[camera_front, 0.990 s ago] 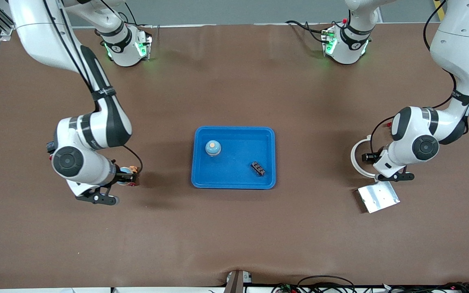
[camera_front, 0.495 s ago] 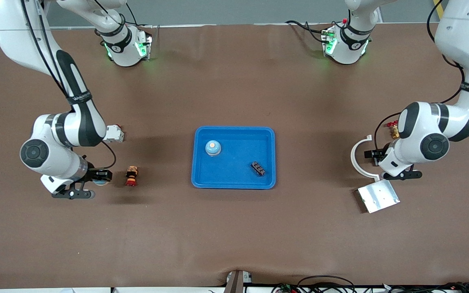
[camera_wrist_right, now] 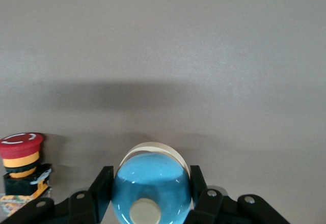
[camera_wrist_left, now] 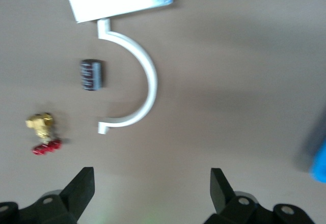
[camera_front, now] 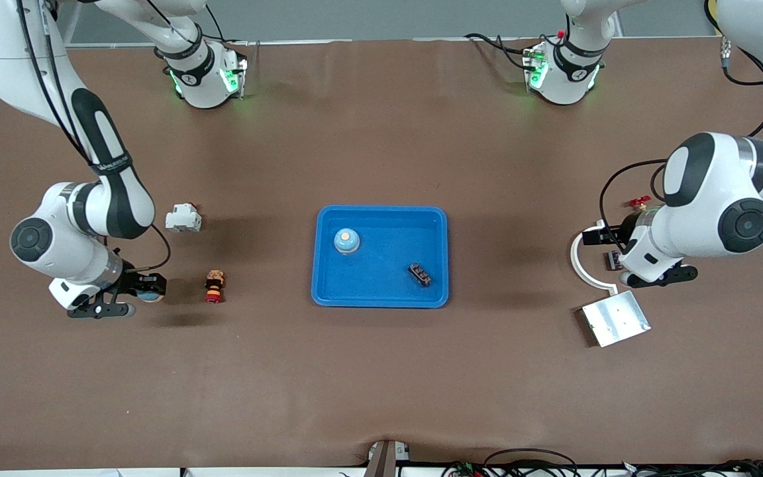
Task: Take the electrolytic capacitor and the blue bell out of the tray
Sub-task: 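Lower the capacitor inside the arc while the right gripper lowers the bell, then grasp the second capacitor with the left gripper while the right gripper releases the bell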
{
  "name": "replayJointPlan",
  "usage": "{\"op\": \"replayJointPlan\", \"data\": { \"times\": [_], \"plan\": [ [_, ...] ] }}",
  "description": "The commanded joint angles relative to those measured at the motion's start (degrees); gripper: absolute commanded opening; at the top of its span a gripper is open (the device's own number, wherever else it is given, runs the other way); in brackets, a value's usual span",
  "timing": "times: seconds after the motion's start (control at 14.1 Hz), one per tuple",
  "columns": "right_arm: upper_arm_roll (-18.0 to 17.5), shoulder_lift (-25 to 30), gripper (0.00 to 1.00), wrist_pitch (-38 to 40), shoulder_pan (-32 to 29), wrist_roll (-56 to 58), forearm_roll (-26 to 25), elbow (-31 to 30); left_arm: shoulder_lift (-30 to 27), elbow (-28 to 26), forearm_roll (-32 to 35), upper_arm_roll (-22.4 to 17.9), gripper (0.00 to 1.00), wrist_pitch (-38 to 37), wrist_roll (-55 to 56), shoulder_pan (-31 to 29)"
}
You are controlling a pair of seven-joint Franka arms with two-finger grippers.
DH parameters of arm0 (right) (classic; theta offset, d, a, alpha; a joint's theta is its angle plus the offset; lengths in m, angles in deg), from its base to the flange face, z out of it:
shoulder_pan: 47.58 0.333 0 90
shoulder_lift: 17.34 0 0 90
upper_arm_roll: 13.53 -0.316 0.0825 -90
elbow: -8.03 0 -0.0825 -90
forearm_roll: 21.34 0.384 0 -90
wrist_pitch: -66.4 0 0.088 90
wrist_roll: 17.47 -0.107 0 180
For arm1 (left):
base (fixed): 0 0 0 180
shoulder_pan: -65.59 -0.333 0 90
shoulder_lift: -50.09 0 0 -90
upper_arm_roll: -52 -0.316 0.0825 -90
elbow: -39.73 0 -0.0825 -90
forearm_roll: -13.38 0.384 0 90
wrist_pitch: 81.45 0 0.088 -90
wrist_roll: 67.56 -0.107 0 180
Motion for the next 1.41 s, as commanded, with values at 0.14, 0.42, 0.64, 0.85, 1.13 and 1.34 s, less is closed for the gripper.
{"op": "replayJointPlan", "data": {
  "times": [0.14, 0.42, 0.64, 0.85, 1.13, 1.34],
  "plan": [
    [-1.11, 0.45, 0.00, -5.23, -1.71, 5.83, 4.62, -2.95, 3.67, 10.67, -4.58, 5.34, 1.00, -1.82, 18.50, 3.42],
    [-1.02, -1.22, 0.00, -8.49, -1.62, 5.92, 4.54, -3.40, 9.29, 15.44, -5.56, 5.25, 1.00, 0.71, 35.65, 11.51],
    [-1.11, -2.54, 0.00, -9.99, -1.71, 5.83, 4.62, -3.22, 12.28, 15.62, -4.77, 4.90, 1.00, 7.03, 44.44, 16.00],
    [-1.11, -2.81, 0.00, -10.08, -1.97, 5.74, 4.62, -3.22, 16.33, 15.62, -4.24, 4.64, 1.00, 14.67, 50.43, 18.81],
    [-1.11, -3.33, 0.00, -10.08, -2.06, 5.74, 4.71, -3.13, 21.25, 15.62, -0.38, 2.55, 1.00, 24.87, 58.87, 23.29],
    [-1.11, -3.77, 0.00, -10.16, -2.15, 5.74, 4.80, -3.13, 23.37, 15.62, -0.37, -6.49, 1.00, 29.98, 62.48, 32.15]
  ]
}}
